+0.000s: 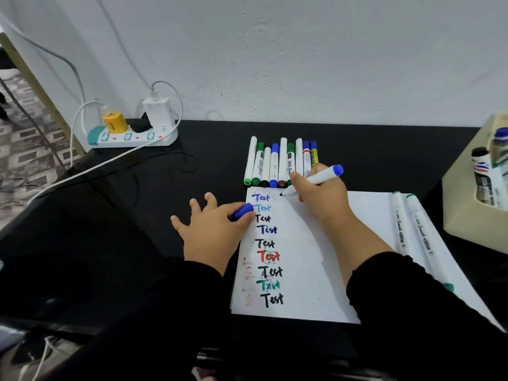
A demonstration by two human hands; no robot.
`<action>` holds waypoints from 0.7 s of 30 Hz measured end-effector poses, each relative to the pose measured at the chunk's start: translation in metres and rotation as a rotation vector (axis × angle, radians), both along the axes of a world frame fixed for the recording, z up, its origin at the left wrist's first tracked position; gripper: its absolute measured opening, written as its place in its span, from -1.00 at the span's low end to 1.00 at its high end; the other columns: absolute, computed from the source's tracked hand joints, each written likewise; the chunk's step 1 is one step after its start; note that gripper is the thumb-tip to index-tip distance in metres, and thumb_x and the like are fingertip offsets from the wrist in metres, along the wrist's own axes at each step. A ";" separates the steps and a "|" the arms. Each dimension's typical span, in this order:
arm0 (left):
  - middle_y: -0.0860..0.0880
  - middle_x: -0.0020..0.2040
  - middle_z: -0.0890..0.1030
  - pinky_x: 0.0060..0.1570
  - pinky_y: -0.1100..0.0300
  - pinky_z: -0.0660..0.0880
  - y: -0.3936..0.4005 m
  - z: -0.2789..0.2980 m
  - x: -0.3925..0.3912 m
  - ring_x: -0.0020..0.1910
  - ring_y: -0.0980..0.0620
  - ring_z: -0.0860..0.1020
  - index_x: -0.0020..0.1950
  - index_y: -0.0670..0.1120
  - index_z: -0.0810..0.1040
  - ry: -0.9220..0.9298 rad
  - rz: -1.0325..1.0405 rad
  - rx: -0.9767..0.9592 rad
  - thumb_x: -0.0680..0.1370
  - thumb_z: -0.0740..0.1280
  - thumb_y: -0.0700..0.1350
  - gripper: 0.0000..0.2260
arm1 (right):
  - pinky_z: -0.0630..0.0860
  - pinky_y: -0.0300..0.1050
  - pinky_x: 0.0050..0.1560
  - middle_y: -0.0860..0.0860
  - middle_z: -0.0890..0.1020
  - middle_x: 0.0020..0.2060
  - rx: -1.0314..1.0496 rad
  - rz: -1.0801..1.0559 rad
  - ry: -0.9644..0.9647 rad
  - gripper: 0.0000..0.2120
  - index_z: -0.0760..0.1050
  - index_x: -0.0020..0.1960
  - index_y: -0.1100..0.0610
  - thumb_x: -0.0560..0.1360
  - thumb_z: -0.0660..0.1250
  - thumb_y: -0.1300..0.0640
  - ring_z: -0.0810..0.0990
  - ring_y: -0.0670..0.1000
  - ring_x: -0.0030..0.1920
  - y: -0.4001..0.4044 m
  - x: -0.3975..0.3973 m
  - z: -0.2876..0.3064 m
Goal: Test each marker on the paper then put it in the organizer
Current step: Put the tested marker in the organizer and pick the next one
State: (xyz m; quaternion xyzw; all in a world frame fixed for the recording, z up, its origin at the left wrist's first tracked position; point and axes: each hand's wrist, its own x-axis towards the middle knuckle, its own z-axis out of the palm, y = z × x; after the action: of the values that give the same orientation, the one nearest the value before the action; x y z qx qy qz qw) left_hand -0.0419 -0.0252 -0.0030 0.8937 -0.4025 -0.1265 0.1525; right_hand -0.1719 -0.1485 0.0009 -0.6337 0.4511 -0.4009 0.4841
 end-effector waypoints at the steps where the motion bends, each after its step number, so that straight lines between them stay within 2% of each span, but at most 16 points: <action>1: -0.03 0.55 0.07 0.36 -0.30 -0.26 0.000 0.000 0.000 0.52 -0.14 -0.08 0.29 0.35 0.39 -0.003 0.000 0.005 0.51 0.12 0.33 -0.63 | 0.38 -0.32 -0.36 0.08 0.48 -0.36 0.002 0.003 0.011 -0.70 0.31 -0.30 0.14 0.49 0.38 0.11 0.45 -0.06 -0.35 0.001 0.000 0.000; 3: -0.03 0.55 0.07 0.36 -0.30 -0.26 -0.001 0.000 0.000 0.52 -0.14 -0.08 0.29 0.34 0.39 -0.006 -0.001 0.013 0.51 0.11 0.34 -0.63 | 0.39 -0.30 -0.32 0.06 0.50 -0.34 -0.007 -0.001 0.010 -0.71 0.30 -0.30 0.14 0.48 0.36 0.16 0.47 -0.09 -0.34 0.002 0.000 0.001; 7: -0.03 0.55 0.07 0.36 -0.30 -0.26 -0.001 0.000 0.000 0.52 -0.14 -0.08 0.29 0.35 0.39 -0.009 -0.003 0.013 0.51 0.11 0.33 -0.63 | 0.41 -0.12 -0.20 0.14 0.49 -0.24 0.014 -0.065 -0.034 -0.72 0.27 -0.31 0.10 0.48 0.34 0.21 0.47 0.02 -0.22 0.000 -0.001 0.002; 10: -0.03 0.55 0.07 0.36 -0.30 -0.26 -0.001 0.000 0.000 0.52 -0.14 -0.08 0.29 0.36 0.38 -0.003 -0.001 0.016 0.51 0.11 0.34 -0.63 | 0.42 -0.13 -0.22 0.29 0.52 -0.23 0.006 -0.041 -0.009 -0.75 0.32 -0.29 0.18 0.48 0.34 0.19 0.48 0.02 -0.23 0.002 0.000 0.002; 13: -0.03 0.55 0.07 0.36 -0.30 -0.26 -0.001 0.000 0.000 0.52 -0.14 -0.08 0.29 0.36 0.38 -0.005 -0.002 0.020 0.51 0.11 0.34 -0.64 | 0.38 -0.19 -0.29 0.08 0.48 -0.36 0.000 -0.023 0.012 -0.73 0.27 -0.33 0.16 0.47 0.31 0.25 0.44 -0.03 -0.31 0.004 -0.001 0.004; 16: -0.03 0.55 0.07 0.36 -0.30 -0.26 -0.001 0.000 0.000 0.52 -0.15 -0.08 0.30 0.37 0.37 -0.011 -0.005 0.027 0.51 0.10 0.34 -0.63 | 0.48 -0.07 -0.24 0.19 0.53 -0.28 0.008 -0.048 0.002 -0.78 0.32 -0.30 0.22 0.45 0.31 0.24 0.48 0.14 -0.28 0.002 -0.002 0.003; 18: -0.03 0.55 0.07 0.36 -0.30 -0.25 -0.001 0.000 0.001 0.52 -0.15 -0.08 0.31 0.36 0.36 -0.014 -0.004 0.031 0.51 0.10 0.34 -0.62 | 0.43 -0.15 -0.25 0.20 0.51 -0.27 0.002 -0.066 -0.014 -0.78 0.31 -0.29 0.19 0.46 0.31 0.25 0.47 0.05 -0.27 0.003 -0.002 0.004; 19: -0.02 0.55 0.06 0.36 -0.30 -0.25 -0.002 -0.001 0.001 0.52 -0.15 -0.08 0.32 0.36 0.35 -0.015 -0.001 0.035 0.51 0.10 0.35 -0.61 | 0.40 -0.17 -0.24 0.27 0.50 -0.25 0.002 -0.062 -0.015 -0.80 0.32 -0.27 0.18 0.46 0.30 0.25 0.45 0.01 -0.25 0.004 -0.002 0.004; 21: -0.02 0.55 0.06 0.36 -0.30 -0.25 -0.002 -0.001 0.001 0.52 -0.14 -0.08 0.33 0.36 0.34 -0.017 0.001 0.043 0.51 0.09 0.35 -0.60 | 0.41 -0.17 -0.22 0.33 0.55 -0.14 0.002 -0.060 -0.031 -0.80 0.32 -0.27 0.16 0.46 0.30 0.26 0.47 -0.01 -0.22 0.004 -0.002 0.003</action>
State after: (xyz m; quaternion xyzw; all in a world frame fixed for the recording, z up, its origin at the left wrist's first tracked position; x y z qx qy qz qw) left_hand -0.0410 -0.0273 -0.0038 0.8980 -0.4006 -0.1274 0.1300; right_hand -0.1737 -0.1445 0.0039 -0.6130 0.4629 -0.4244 0.4794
